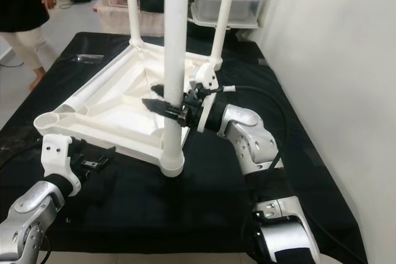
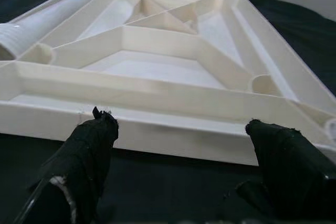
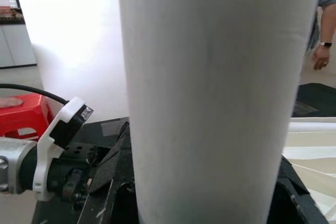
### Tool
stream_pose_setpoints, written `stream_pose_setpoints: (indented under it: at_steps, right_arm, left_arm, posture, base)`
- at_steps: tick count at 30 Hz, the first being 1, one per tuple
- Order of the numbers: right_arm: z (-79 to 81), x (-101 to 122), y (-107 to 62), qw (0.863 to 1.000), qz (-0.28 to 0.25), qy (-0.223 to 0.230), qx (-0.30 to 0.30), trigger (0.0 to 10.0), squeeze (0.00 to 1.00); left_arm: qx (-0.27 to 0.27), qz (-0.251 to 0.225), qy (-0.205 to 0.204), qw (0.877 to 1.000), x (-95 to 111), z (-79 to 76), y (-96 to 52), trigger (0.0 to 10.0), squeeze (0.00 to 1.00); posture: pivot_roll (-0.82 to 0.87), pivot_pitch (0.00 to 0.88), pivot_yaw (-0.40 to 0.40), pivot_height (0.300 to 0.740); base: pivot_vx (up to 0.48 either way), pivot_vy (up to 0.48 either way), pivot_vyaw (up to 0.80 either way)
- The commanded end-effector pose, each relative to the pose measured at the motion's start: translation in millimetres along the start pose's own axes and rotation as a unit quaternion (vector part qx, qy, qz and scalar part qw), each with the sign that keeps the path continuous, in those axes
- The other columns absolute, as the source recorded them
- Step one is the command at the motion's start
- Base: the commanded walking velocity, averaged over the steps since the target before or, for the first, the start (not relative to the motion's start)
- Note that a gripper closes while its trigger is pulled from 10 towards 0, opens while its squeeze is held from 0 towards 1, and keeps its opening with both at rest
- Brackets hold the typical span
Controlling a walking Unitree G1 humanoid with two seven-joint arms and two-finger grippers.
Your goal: Building children table
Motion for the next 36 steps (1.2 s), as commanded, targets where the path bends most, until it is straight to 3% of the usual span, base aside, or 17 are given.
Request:
stream_pose_setpoints:
  at_steps: [1,2,4,6,10,11,12,13,14,16,17,20,26,28,33,35,36]
  right_arm:
    - [-19.5,-42.0,2.1,0.988,0.08,0.031,-0.13,0.0,0.0]
    - [-54.9,-56.7,-14.8,0.932,0.11,0.042,-0.344,0.0,0.0]
    - [-54.9,-56.7,-14.8,0.932,0.11,0.042,-0.344,0.0,0.0]
    - [-67.3,-77.5,-88.3,0.785,0.142,0.055,-0.601,0.0,0.0]
    - [-55.1,-76.5,-99.7,0.781,0.133,0.07,-0.607,0.0,0.0]
    - [-36.3,-54.3,-81.1,0.848,0.076,0.07,-0.52,10.0,0.0]
    - [-19.8,-36.8,-63.8,0.895,0.034,0.065,-0.44,10.0,0.0]
    - [-19.8,-36.8,-63.8,0.895,0.034,0.065,-0.44,10.0,0.0]
    - [-17.9,-18.6,-57.1,0.915,0.009,0.033,-0.402,10.0,1.0]
    - [-15.6,-1.5,-43.8,0.946,-0.018,0.027,-0.323,10.0,1.0]
    - [-16.8,11.5,-35.9,0.963,-0.036,0.028,-0.266,10.0,0.0]
    - [-2.4,32.5,-20.2,0.997,-0.049,0.031,-0.053,10.0,0.0]
    - [13.1,15.0,-15.0,0.994,-0.004,0.017,0.108,10.0,0.0]
    - [11.1,-11.4,-6.7,0.995,0.042,0.038,0.077,0.0,0.0]
    - [-22.7,-38.9,-1.6,0.985,0.107,0.045,-0.127,0.0,0.0]
    - [-70.3,-59.4,-45.0,0.874,0.149,0.044,-0.46,0.0,0.0]
    - [-70.3,-59.4,-45.0,0.874,0.149,0.044,-0.46,0.0,0.0]
  left_arm:
    - [-0.002,0.002,-0.003,1.0,-1.5,-1.9,-0.7,10.0,0.0]
    - [0.0,0.0,-0.004,1.0,-0.9,-1.6,-2.5,10.0,0.0]
    - [0.0,0.0,-0.004,1.0,-0.9,-1.6,-2.5,10.0,0.0]
    - [-0.001,-0.001,-0.004,1.0,0.3,-1.3,-4.3,10.0,0.0]
    - [-0.003,0.0,-0.004,1.0,0.6,-1.3,-4.1,10.0,0.0]
    - [-0.005,0.001,-0.003,1.0,0.6,-1.0,-3.2,10.0,0.0]
    - [-0.006,0.001,-0.003,1.0,0.4,-0.7,-2.2,10.0,0.0]
    - [-0.006,0.001,-0.003,1.0,0.4,-0.7,-2.2,10.0,0.0]
    - [-0.006,0.001,-0.003,1.0,0.2,-0.9,-1.0,10.0,0.0]
    - [-0.007,0.001,-0.003,1.0,-0.1,-1.2,0.5,10.0,0.0]
    - [-0.007,0.001,-0.003,1.0,-0.2,-1.1,1.4,10.0,0.0]
    - [-0.006,-0.001,-0.005,1.0,-0.5,-0.6,3.4,10.0,0.0]
    - [-0.007,-0.003,-0.006,1.0,-0.2,-0.6,4.8,10.0,0.0]
    - [-0.008,-0.004,-0.007,1.0,0.1,-1.3,4.2,10.0,0.0]
    - [-0.007,-0.005,-0.008,1.0,0.3,-1.8,3.0,10.0,0.0]
    - [-0.007,-0.006,-0.009,1.0,0.9,-2.0,0.5,10.0,0.0]
    - [-0.007,-0.006,-0.009,1.0,0.9,-2.0,0.5,10.0,0.0]
  posture:
    - [0.1,0.0,-0.105,0.74]
    - [0.1,0.0,-0.099,0.74]
    - [0.1,0.0,-0.099,0.74]
    - [0.08,0.0,-0.079,0.74]
    - [0.08,0.0,-0.079,0.74]
    - [0.06,0.0,-0.067,0.74]
    - [0.06,0.0,-0.065,0.74]
    - [0.06,0.0,-0.065,0.74]
    - [0.06,0.0,-0.068,0.74]
    - [0.06,0.0,-0.075,0.74]
    - [0.06,0.0,-0.074,0.74]
    - [0.07,0.0,-0.077,0.74]
    - [0.07,0.0,-0.083,0.74]
    - [0.08,0.0,-0.097,0.74]
    - [0.08,0.0,-0.097,0.74]
    - [0.07,0.0,-0.087,0.74]
    - [0.07,0.0,-0.087,0.74]
  base:
    - [0.0,0.0,0.0]
    - [0.0,0.0,0.0]
    - [0.0,0.0,0.0]
    - [0.0,0.0,0.0]
    - [0.0,0.0,0.0]
    - [0.0,0.0,0.0]
    - [0.0,0.0,0.0]
    - [0.0,0.0,0.0]
    - [0.0,0.0,0.0]
    - [0.0,0.0,0.0]
    - [0.0,0.0,0.0]
    - [0.0,0.0,0.0]
    - [0.0,0.0,0.0]
    - [0.0,0.0,0.0]
    - [0.0,0.0,0.0]
    - [0.0,0.0,0.0]
    - [0.0,0.0,0.0]
Point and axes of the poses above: a point about 5 cm out from each wrist's last joint towards the gripper, its own y axis pointing out of the wrist towards the gripper, its own x axis along the axis of the wrist's last joint, z = x × y, the point moved 3 cm from there along y, pointing out of the wrist towards the gripper, and after that the axes turned 2 degrees about -y, right-handed, at the moved point
